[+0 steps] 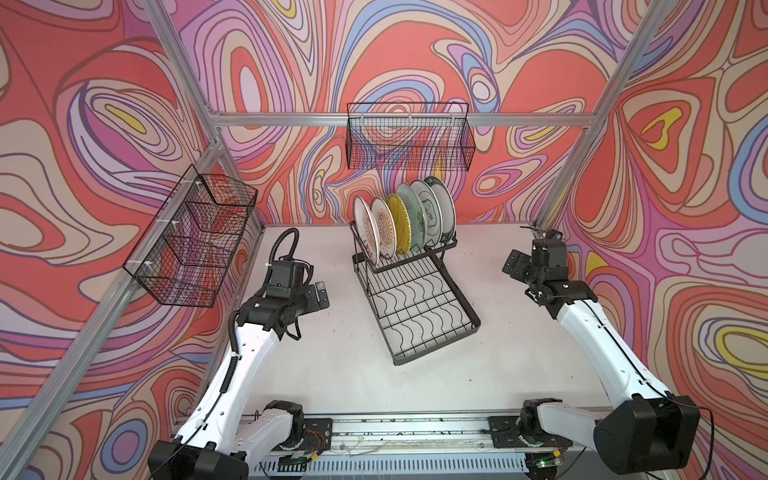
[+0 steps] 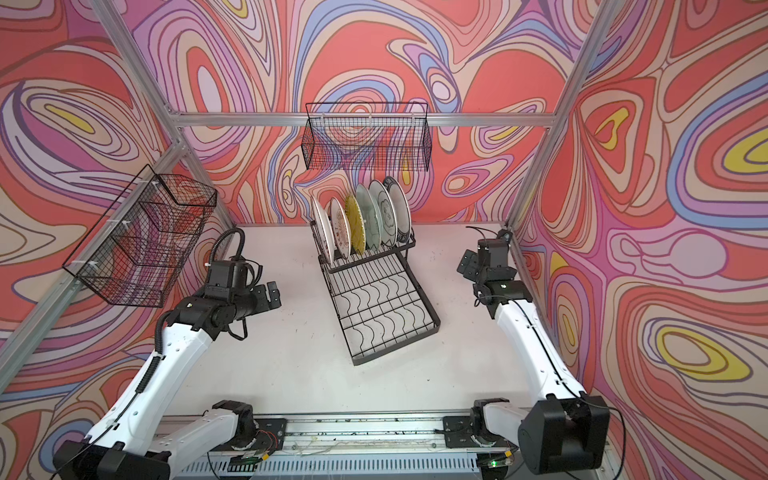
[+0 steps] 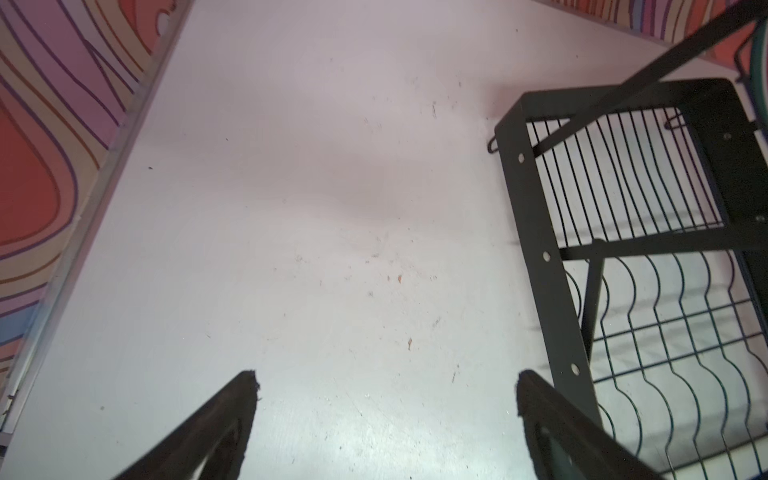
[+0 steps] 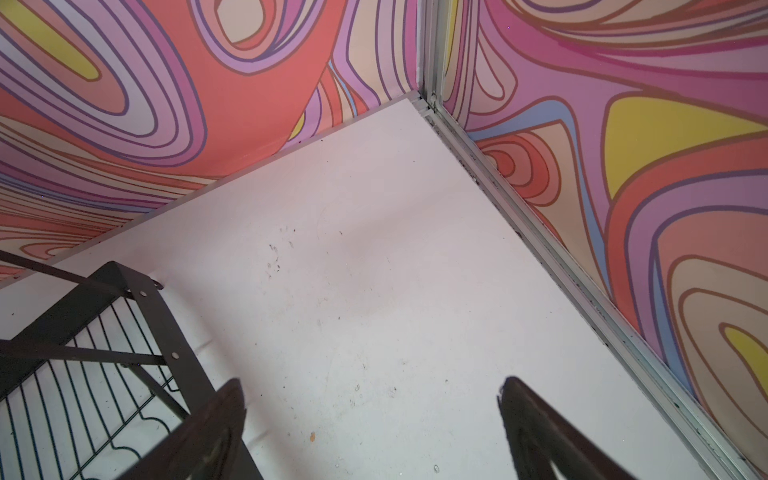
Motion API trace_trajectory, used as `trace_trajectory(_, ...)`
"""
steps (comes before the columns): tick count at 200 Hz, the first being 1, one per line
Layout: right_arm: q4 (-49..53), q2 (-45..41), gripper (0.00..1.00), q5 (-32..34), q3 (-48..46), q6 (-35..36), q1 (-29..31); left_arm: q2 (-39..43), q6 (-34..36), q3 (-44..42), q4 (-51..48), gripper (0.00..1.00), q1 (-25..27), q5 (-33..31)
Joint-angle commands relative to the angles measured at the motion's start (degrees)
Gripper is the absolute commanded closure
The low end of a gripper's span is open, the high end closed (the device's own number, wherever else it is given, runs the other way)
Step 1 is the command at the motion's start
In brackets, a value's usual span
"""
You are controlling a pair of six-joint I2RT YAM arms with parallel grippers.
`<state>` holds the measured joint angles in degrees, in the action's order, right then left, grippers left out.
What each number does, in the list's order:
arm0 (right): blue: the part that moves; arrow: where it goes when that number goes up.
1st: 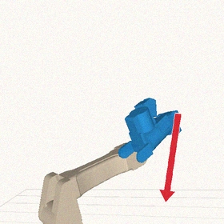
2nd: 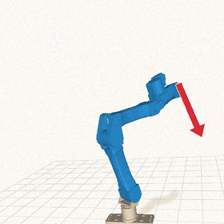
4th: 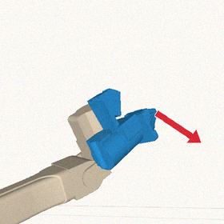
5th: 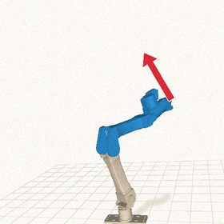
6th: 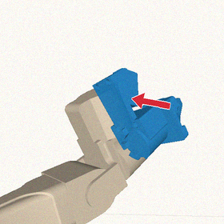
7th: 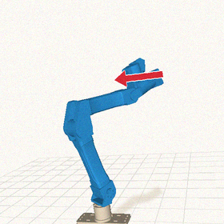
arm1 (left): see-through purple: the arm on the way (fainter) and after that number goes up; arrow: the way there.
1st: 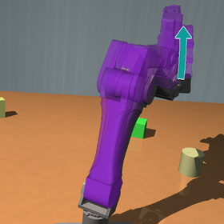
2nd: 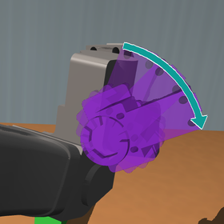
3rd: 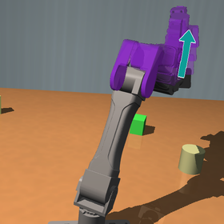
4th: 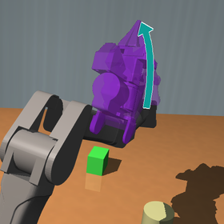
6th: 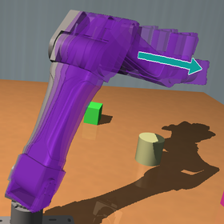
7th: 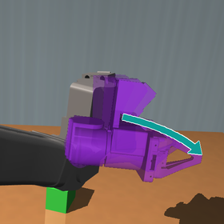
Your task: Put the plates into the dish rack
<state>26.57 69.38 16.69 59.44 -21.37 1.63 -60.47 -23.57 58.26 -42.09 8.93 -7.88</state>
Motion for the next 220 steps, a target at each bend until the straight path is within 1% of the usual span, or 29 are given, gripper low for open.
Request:
trace_trajectory(1, -4.4, 0.0, 0.02, 1.0, -1.9, -1.5, -1.6, -0.4, -0.2, -2.5, 6.9, 0.0, -0.7, -8.2)
trace_trajectory(13, -6.2, 0.0, 0.02, 2.7, -3.3, -1.6, -2.2, 0.0, -0.9, -5.4, 11.5, 0.0, -1.3, -10.1)
trace_trajectory(28, -7.8, -0.2, 0.02, 4.1, -4.9, -1.6, -3.1, 0.1, -0.6, -9.5, 18.7, 0.0, -3.2, -9.9)
trace_trajectory(45, -9.8, -0.2, 0.02, 1.4, -6.9, -1.0, -4.8, -0.2, 1.8, -14.7, 26.5, 0.0, -4.2, -11.3)
trace_trajectory(53, -10.5, -0.2, 0.02, 0.4, -7.6, -0.9, -5.6, -0.4, 3.1, -17.1, 32.7, 0.0, -4.2, -12.5)
trace_trajectory(69, -11.3, -0.1, 0.02, -0.9, -8.9, -0.5, -7.0, -1.8, 5.1, -19.9, 38.4, 0.0, -4.5, -15.2)
trace_trajectory(93, -11.5, -0.2, 0.02, -2.9, -9.8, 0.3, -9.3, -3.7, 10.7, -24.3, 48.2, 0.0, -4.8, -15.0)
trace_trajectory(108, -12.1, -0.3, 0.02, -3.8, -10.5, 1.2, -10.2, -4.5, 14.6, -28.1, 57.5, 0.0, -4.8, -14.8)
trace_trajectory(111, -12.2, -0.2, 0.02, -3.9, -10.7, 1.4, -10.2, -4.7, 15.4, -30.4, 59.9, 0.0, -4.8, -14.7)
trace_trajectory(118, -12.7, -0.3, 0.02, -4.1, -11.0, 1.8, -10.5, -5.6, 17.2, -32.6, 64.7, 0.0, -4.8, -14.6)
trace_trajectory(127, -13.3, -0.3, 0.02, -4.6, -11.4, 2.3, -10.5, -6.9, 18.4, -34.3, 69.7, 0.0, -5.0, -14.8)
trace_trajectory(136, -13.5, -0.3, 0.02, -4.9, -11.6, 2.2, -10.8, -8.4, 18.7, -35.0, 72.1, 0.0, -5.4, -14.7)
trace_trajectory(151, -14.2, -0.3, 0.02, -6.2, -12.0, 2.1, -11.2, -11.2, 17.5, -34.8, 73.6, 0.0, -6.4, -12.9)
trace_trajectory(164, -14.3, 0.0, 0.02, -6.7, -12.2, 2.2, -11.3, -13.6, 16.8, -35.7, 77.4, 0.0, -7.1, -10.3)
trace_trajectory(177, -14.6, 0.3, 0.02, -7.0, -12.2, 2.6, -11.2, -16.2, 18.6, -36.2, 81.4, 0.0, -7.4, -6.6)
trace_trajectory(209, -17.5, 0.7, 0.02, -8.2, -13.8, 4.1, -11.3, -26.3, 21.8, -37.0, 92.2, 0.0, -9.9, 9.7)
trace_trajectory(215, -18.2, 0.7, 0.02, -8.1, -14.2, 4.2, -11.4, -27.5, 22.5, -36.8, 92.7, 0.0, -10.2, 12.3)
trace_trajectory(220, -18.7, 0.6, 0.02, -8.1, -14.6, 4.2, -11.3, -28.1, 23.1, -36.9, 93.6, 0.0, -10.2, 13.2)
